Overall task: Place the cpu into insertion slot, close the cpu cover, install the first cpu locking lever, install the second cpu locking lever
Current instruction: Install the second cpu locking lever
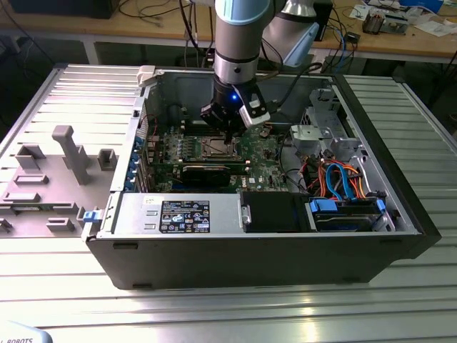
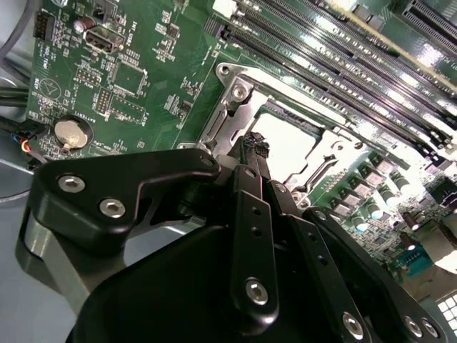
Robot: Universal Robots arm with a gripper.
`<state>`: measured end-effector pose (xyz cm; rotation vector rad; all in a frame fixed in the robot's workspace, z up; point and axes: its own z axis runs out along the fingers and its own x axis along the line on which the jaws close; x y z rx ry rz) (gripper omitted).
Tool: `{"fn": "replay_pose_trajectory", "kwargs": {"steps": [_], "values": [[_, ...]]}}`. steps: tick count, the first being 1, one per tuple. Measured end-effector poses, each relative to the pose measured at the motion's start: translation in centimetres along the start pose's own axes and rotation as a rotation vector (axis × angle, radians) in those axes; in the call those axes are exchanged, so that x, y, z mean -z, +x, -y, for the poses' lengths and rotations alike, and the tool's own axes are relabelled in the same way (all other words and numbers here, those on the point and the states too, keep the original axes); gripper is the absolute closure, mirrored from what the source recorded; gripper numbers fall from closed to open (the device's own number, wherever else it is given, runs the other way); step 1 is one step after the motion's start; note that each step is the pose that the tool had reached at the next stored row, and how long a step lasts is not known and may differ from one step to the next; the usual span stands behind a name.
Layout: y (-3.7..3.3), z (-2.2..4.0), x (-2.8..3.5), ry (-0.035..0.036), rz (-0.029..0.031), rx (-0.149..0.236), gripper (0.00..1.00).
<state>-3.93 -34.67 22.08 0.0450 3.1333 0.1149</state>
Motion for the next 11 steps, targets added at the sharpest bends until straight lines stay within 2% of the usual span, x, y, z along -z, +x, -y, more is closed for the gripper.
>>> {"fn": "replay_pose_trajectory", "kwargs": {"steps": [6,10,11], "values": [[-0.01,0.01,0.29,0.0053,0.0001,0.000,0.89],[0.00,0.02,0.36,0.0060,0.0002,0.000,0.89],[0.00,0.01,0.56,0.0067,0.0000,0.000,0.89]]}}
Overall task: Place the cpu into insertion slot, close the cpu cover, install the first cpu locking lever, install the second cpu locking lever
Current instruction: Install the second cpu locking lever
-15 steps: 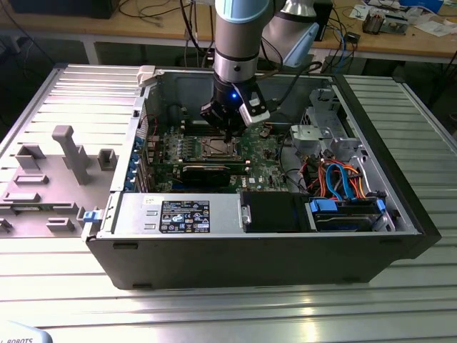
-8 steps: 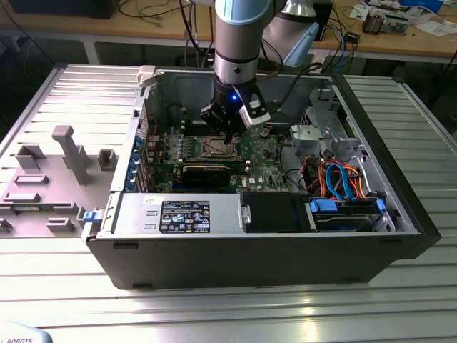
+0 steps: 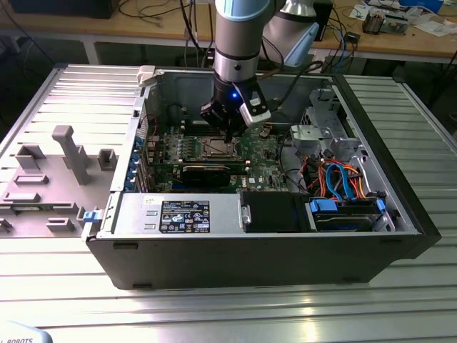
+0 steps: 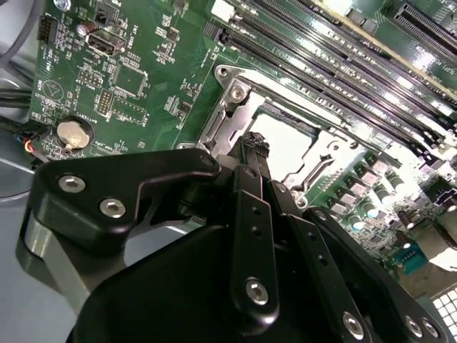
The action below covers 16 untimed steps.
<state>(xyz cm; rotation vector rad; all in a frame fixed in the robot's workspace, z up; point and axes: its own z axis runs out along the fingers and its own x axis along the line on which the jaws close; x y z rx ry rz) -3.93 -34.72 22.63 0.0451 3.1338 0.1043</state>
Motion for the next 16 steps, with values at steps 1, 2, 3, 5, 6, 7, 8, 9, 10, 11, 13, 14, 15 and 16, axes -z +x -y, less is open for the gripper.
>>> {"fn": "replay_pose_trajectory", "kwargs": {"steps": [1,2,3,5,6,7,8,9,10,11,13,14,15,16], "values": [[-0.01,-0.03,0.35,0.0000,0.0002,0.000,0.89],[-0.01,-0.04,0.53,0.0012,0.0002,0.000,0.89],[-0.01,-0.05,0.67,0.0037,0.0003,0.000,0.89],[-0.01,-0.02,0.71,0.0137,0.0006,0.000,0.89],[-0.01,0.09,0.72,0.0152,0.0006,0.000,0.89],[-0.02,0.23,0.72,0.0152,0.0007,0.000,0.89],[-0.02,0.39,0.73,0.0153,0.0006,0.000,0.89],[-0.03,0.53,0.73,0.0155,0.0007,0.000,0.89],[-0.03,0.71,0.73,0.0158,0.0007,0.000,0.89],[-0.04,0.89,0.73,0.0159,0.0007,0.000,0.89],[-0.04,1.21,0.75,0.0163,0.0007,0.000,0.89],[-0.04,1.21,0.75,0.0163,0.0007,0.000,0.89],[-0.05,1.21,0.75,0.0163,0.0007,0.000,0.89],[-0.05,1.22,0.75,0.0163,0.0007,0.000,0.89]]}}
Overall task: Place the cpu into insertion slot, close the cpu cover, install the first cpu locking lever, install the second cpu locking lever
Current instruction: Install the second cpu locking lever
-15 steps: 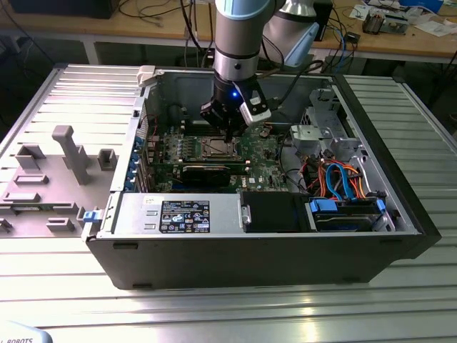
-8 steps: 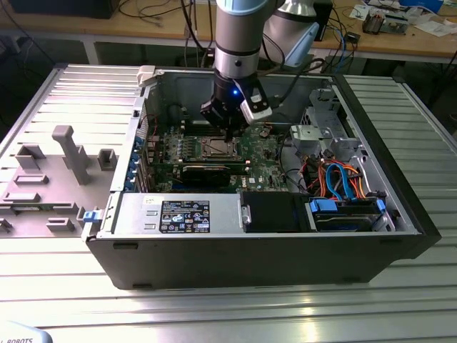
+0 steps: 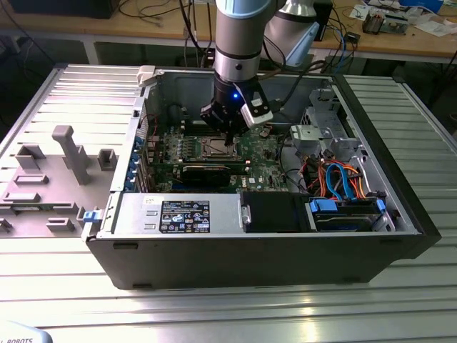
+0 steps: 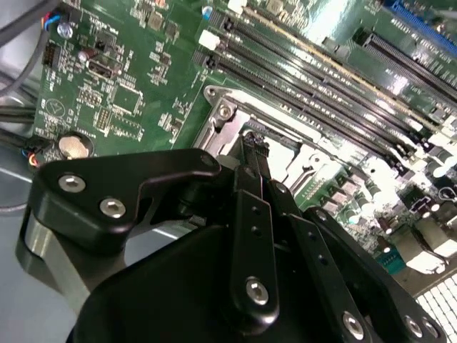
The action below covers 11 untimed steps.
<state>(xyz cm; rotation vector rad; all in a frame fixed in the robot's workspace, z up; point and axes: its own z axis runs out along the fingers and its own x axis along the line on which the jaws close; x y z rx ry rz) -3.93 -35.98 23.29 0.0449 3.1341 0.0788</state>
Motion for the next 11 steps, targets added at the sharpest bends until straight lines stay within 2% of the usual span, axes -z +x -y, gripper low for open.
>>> {"fn": "replay_pose_trajectory", "kwargs": {"steps": [11], "values": [[0.00,0.07,0.17,0.0006,-0.0001,0.000,0.89]]}}
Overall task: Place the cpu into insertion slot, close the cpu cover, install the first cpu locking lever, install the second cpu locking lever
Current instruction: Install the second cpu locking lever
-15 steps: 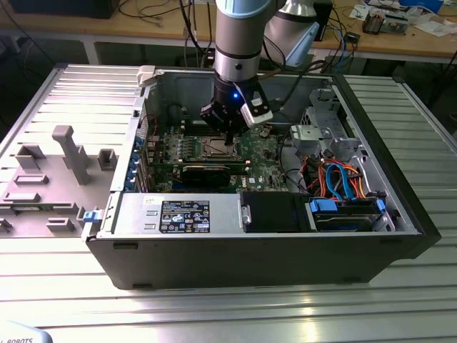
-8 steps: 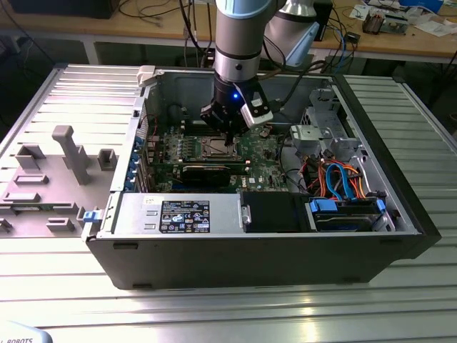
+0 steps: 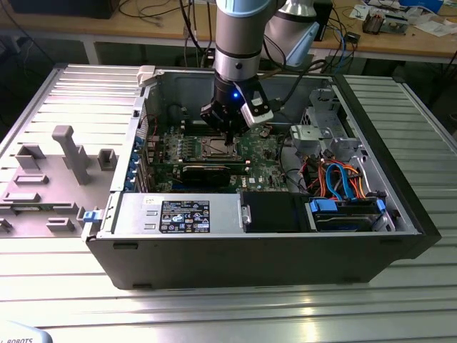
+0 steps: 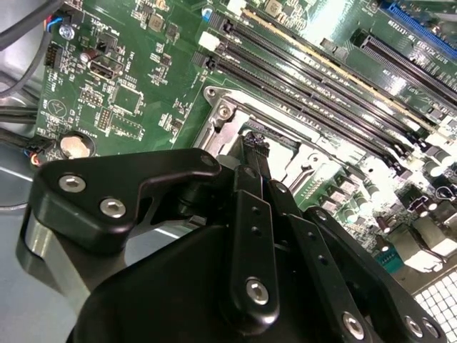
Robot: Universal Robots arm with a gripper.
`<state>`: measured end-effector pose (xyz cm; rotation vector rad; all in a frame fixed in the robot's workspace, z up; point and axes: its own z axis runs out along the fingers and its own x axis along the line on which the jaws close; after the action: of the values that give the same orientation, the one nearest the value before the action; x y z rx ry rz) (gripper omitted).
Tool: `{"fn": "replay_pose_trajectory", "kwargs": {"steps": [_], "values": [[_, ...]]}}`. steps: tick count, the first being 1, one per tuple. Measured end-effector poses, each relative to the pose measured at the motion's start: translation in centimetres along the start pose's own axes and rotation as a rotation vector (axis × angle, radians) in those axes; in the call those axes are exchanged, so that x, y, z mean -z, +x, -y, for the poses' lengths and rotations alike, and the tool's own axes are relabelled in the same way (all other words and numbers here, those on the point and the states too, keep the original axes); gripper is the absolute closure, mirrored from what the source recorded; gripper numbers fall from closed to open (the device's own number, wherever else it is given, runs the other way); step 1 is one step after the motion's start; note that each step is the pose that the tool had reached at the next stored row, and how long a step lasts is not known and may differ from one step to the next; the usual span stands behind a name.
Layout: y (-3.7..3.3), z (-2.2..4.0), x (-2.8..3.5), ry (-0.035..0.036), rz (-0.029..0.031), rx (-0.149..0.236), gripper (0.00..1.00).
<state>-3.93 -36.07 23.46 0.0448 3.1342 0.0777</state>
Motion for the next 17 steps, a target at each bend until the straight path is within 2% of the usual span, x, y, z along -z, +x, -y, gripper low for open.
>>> {"fn": "replay_pose_trajectory", "kwargs": {"steps": [6,8,12,17], "values": [[0.00,0.18,-0.33,0.0000,0.0001,0.000,0.89],[0.00,0.18,-0.26,0.0002,-0.0001,0.000,0.89],[-0.01,0.15,0.27,0.0001,0.0001,0.000,0.89],[-0.02,0.50,0.22,-0.0006,0.0000,0.000,0.89]]}}
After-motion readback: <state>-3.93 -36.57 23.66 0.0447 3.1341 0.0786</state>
